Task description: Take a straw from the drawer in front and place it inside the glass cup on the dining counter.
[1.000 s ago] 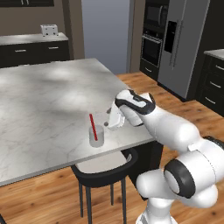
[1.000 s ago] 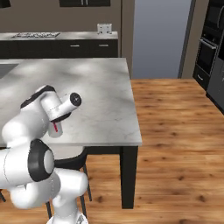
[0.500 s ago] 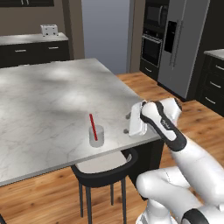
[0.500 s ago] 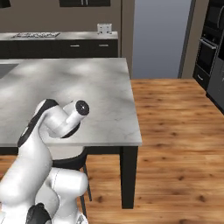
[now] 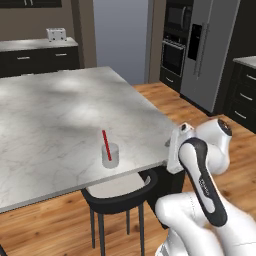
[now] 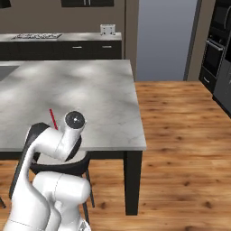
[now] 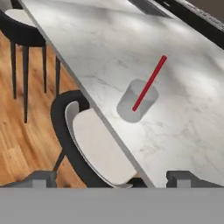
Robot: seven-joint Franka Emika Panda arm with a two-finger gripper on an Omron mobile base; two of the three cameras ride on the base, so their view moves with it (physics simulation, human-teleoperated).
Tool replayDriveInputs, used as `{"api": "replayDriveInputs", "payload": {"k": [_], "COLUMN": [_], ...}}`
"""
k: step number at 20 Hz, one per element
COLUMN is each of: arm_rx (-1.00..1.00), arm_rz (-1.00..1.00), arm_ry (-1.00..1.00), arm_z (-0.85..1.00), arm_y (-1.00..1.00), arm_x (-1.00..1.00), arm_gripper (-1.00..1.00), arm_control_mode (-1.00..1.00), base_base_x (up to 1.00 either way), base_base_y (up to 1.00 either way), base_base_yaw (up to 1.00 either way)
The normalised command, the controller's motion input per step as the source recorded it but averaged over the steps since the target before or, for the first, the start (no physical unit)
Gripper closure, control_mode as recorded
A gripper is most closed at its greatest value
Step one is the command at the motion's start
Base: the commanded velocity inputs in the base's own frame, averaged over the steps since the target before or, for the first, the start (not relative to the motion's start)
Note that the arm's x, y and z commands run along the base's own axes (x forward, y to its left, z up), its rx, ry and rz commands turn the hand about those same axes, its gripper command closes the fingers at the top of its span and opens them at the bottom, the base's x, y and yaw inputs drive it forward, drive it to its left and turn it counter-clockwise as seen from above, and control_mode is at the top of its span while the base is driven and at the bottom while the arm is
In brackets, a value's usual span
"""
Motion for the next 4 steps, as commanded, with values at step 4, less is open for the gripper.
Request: {"api": "replayDriveInputs", "payload": {"k": [4], "arm_rx": [-0.26], "arm_rz": [-0.17], "arm_ry": [0.03], "arm_z": [0.0], "arm_y": [-0.43], "arm_x": [-0.45], "arm_gripper": [-1.0], "arm_control_mode": [-1.0], "base_base_x": [0.0], "base_base_y": [0.0], "base_base_yaw": [0.0]}}
